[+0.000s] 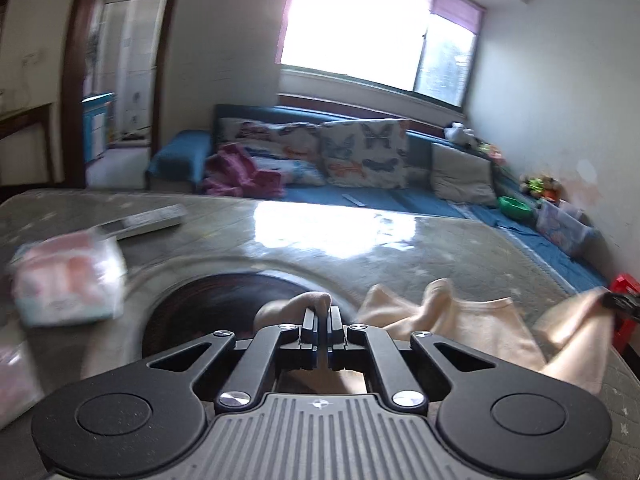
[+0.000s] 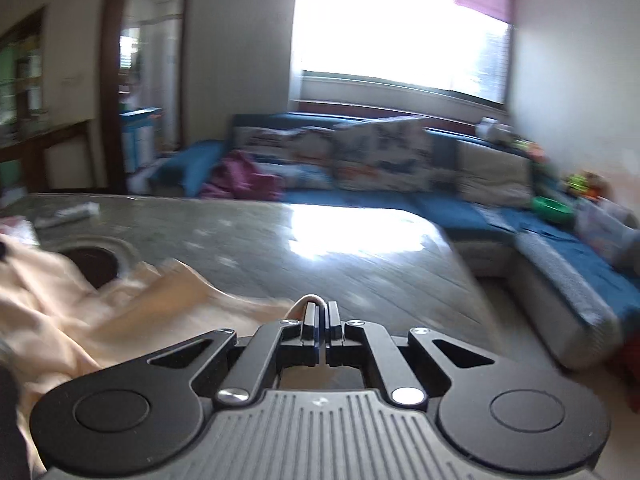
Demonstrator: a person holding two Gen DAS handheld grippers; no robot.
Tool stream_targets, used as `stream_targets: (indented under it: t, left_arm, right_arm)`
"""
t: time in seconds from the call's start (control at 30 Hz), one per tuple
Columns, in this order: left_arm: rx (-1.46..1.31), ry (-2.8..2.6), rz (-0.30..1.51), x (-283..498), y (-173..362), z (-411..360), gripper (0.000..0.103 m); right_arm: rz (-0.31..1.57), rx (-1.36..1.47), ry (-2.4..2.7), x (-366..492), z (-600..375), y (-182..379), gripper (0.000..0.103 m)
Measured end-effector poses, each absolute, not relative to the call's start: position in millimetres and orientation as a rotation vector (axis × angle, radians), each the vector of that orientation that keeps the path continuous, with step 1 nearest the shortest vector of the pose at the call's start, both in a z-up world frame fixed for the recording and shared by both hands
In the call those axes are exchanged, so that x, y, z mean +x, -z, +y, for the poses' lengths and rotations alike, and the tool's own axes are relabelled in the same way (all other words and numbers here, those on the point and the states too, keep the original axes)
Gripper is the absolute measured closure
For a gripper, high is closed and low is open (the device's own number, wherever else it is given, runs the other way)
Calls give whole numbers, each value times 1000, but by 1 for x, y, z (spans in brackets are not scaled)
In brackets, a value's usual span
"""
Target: Fold clothes
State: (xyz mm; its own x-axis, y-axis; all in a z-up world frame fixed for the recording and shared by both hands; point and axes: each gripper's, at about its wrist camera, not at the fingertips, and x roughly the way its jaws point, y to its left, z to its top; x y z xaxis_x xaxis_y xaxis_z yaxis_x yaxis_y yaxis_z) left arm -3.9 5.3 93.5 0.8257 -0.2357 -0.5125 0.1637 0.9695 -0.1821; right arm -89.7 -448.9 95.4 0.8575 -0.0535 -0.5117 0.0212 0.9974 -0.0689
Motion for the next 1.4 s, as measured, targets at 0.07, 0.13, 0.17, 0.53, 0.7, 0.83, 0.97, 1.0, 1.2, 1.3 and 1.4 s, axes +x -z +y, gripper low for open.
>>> stream_targets:
  t: [0.07, 0.13, 0.17, 0.53, 0.7, 0.83, 0.97, 1.0, 1.2, 1.3, 1.4]
  left_arm:
    - [-148, 184, 581, -18, -91, 20, 99]
    - [-150, 165, 615, -32, -86, 30, 99]
    - [-144, 160, 637, -37, -81, 33, 99]
    - [-23, 231, 647, -88, -87, 17, 90]
    - [12, 430, 638, -91, -88, -26, 90]
    - [50, 525, 682, -83, -67, -63, 90]
    - [69, 589, 750, -78, -45, -82, 90]
    - [74, 607, 773, -81, -40, -84, 90]
    - [77, 690, 845, -96, -31, -88, 90]
    - [64, 733, 876, -94, -34, -87, 90]
    - [58, 763, 865, -86, -44, -84, 90]
  right_arm:
    - [581, -45, 97, -108, -470, -83, 101]
    - [631, -24, 156, -123, -489, -70, 101]
    - [661, -12, 184, -129, -498, -62, 100]
    - [724, -8, 103, -153, -510, -60, 80]
    - [742, -40, -137, -144, -459, -60, 75]
    - [771, -63, -289, -130, -420, -48, 74]
    - [806, -125, -345, -121, -396, -35, 74]
    - [818, -140, -343, -121, -394, -32, 74]
    - [887, -180, -369, -140, -403, -27, 74]
    - [933, -215, -395, -151, -405, -31, 74]
    - [976, -235, -416, -154, -407, -40, 74]
